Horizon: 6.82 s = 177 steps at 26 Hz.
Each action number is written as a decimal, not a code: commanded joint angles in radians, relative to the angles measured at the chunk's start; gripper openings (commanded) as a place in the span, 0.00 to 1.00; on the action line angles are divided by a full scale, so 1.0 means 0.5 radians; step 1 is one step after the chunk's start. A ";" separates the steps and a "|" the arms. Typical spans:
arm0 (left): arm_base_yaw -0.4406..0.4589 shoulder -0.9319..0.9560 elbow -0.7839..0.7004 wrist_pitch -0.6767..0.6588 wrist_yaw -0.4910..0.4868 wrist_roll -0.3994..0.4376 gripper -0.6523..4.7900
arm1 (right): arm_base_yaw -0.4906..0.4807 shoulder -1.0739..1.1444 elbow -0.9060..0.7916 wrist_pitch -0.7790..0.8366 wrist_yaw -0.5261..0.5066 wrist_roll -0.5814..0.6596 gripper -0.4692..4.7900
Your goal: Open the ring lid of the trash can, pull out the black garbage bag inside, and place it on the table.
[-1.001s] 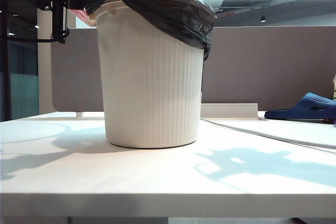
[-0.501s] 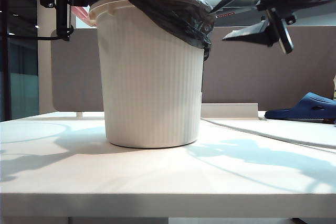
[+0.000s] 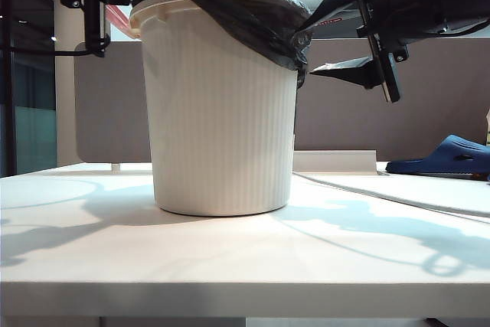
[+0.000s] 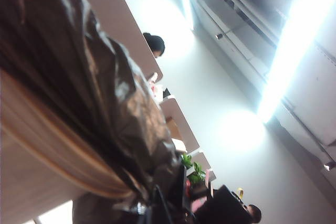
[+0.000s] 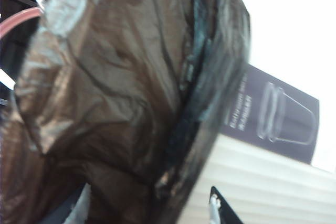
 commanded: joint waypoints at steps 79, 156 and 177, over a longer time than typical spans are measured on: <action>-0.060 -0.008 0.104 0.215 -0.051 0.050 0.51 | 0.125 -0.419 0.425 -0.089 0.001 -0.819 0.08; -0.059 -0.014 0.864 -0.504 -0.363 0.324 0.11 | 0.124 -0.372 0.707 -0.388 -0.266 -1.044 0.08; 0.002 0.153 1.214 -0.574 -0.262 0.367 0.11 | 0.068 -0.272 0.786 -0.359 -0.201 -1.181 0.08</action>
